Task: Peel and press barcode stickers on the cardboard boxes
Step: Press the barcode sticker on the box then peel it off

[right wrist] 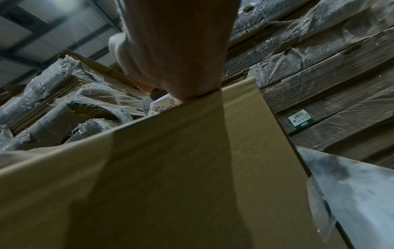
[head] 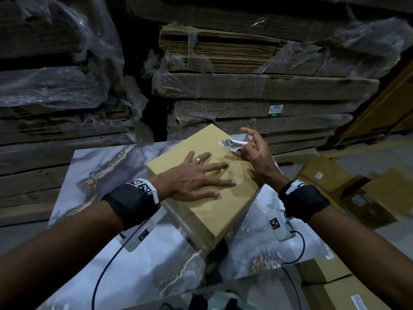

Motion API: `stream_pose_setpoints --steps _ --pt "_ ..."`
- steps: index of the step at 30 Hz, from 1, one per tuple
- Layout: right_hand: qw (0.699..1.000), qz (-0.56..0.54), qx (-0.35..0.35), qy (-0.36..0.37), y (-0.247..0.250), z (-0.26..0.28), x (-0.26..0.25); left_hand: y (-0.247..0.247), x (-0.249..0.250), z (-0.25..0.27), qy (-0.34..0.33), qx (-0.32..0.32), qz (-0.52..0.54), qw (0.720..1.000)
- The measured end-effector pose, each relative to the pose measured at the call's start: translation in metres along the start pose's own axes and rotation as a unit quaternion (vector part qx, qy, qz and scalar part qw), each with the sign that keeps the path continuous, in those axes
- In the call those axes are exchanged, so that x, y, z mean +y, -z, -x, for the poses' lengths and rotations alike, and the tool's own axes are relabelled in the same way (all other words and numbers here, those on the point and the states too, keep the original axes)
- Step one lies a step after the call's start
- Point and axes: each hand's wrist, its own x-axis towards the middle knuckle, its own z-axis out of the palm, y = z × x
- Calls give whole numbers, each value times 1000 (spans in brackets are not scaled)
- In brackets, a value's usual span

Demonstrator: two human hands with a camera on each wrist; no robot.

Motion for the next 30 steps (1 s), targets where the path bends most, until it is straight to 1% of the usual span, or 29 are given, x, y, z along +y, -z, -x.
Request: stream_pose_setpoints --steps 2,5,7,9,10,11,12,14,16,17,18,19,20,21,23,24,25,26,27,28,29,30 --pt "1000 14 0 6 0 -1 2 -1 -8 2 25 6 -5 1000" --pt "1000 24 6 8 3 -2 5 -2 -23 3 118 16 2 993" --pt "999 30 8 14 4 -1 4 -5 -27 0 197 4 30 980" --pt "999 27 12 17 4 -1 4 -10 -28 -3 274 1 74 959" --pt "999 27 12 17 3 -1 4 -12 -28 -4 294 -1 89 952" --pt "999 27 12 19 3 -1 4 -14 -26 -5 293 -2 88 952" --pt "999 26 11 20 3 -1 4 -16 -23 -5 272 1 77 959" --pt "1000 23 10 19 2 -1 3 -17 -12 -3 192 17 63 979" --pt "1000 18 8 21 1 -2 3 -14 -3 -1 98 18 60 993" --pt "1000 16 6 23 0 -1 2 -13 -2 -1 64 13 50 997" --pt "1000 15 6 24 0 -1 3 -12 -2 -2 51 9 37 998" --pt "1000 11 6 23 0 -1 3 -13 -6 -4 67 12 27 997" --pt "1000 7 6 20 0 -2 2 -14 -11 -4 109 20 22 994" --pt "1000 1 7 17 0 -2 3 -16 -17 -4 170 31 27 985" --pt "1000 -4 7 11 0 -2 2 -21 -27 -6 307 38 67 949" --pt "1000 -5 6 11 0 -1 1 -22 -30 -7 359 33 92 928" --pt "1000 -8 5 12 0 0 1 -23 -31 -8 392 31 103 914" --pt "1000 -10 3 12 -1 0 0 -24 -30 -8 406 34 98 908" --pt "1000 -10 3 13 -1 0 0 -24 -29 -8 398 47 82 912" --pt "1000 -9 3 14 -1 0 0 -23 -28 -7 368 65 66 925" --pt "1000 -7 3 14 -1 0 0 -23 -28 -6 319 81 56 943" --pt "1000 -5 4 14 -1 1 0 -23 -28 -5 254 88 50 962"
